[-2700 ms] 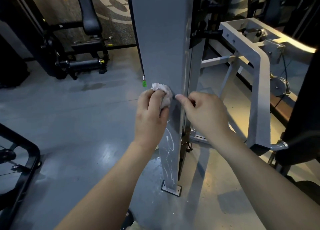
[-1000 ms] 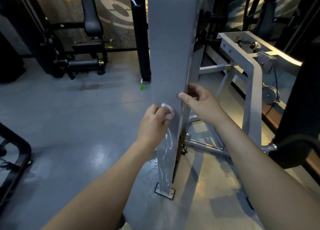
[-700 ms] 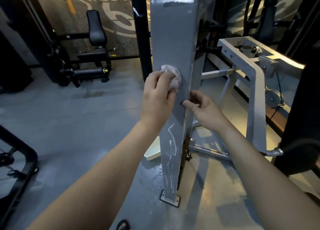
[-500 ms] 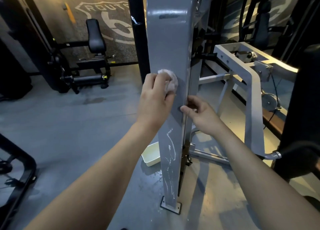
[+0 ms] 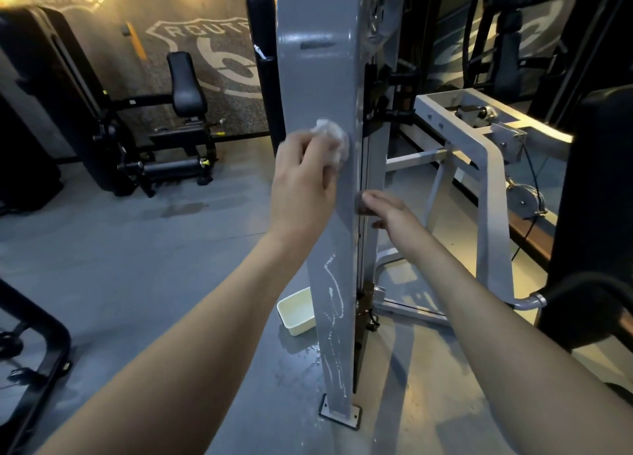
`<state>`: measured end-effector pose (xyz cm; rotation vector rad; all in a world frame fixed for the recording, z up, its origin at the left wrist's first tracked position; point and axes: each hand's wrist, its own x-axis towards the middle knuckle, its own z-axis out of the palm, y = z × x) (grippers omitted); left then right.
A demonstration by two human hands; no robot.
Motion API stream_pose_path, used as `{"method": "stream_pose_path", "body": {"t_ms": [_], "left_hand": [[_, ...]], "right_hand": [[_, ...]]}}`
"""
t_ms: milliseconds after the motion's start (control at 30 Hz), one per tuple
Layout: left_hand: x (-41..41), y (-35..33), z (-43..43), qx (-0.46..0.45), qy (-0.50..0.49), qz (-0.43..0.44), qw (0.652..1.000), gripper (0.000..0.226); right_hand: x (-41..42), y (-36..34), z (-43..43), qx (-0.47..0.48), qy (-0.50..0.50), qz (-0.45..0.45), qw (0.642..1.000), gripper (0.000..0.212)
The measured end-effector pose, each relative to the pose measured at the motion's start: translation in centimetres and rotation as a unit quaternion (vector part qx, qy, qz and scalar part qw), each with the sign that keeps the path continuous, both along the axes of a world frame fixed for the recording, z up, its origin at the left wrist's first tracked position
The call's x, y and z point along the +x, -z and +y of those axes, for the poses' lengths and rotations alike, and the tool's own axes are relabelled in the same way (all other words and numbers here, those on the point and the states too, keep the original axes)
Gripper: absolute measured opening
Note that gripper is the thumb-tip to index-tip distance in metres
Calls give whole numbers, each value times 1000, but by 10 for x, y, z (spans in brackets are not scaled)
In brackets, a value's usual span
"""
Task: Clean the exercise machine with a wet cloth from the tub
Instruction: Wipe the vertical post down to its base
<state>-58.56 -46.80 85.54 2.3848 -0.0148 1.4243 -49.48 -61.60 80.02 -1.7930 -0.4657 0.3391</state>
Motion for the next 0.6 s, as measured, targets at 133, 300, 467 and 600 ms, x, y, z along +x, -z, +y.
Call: {"method": "stream_pose_path", "body": {"t_ms": [133,300,467,600], "left_hand": [[8,8,-1,57,-13,-36,998,17],[-9,107,6,90,-5,107,990,17],[-15,93,8,31,14,134,990,21],[-4,62,-2,12,14,28,999,23]], "right_hand": [[-1,6,-1,63,-1,51,997,43],[-4,9,-2,51,-7,31,998,39],[-11,13,-4,-21,-42,-45,998,51],[-12,22,-5,-35,-37,-46,998,42]]}}
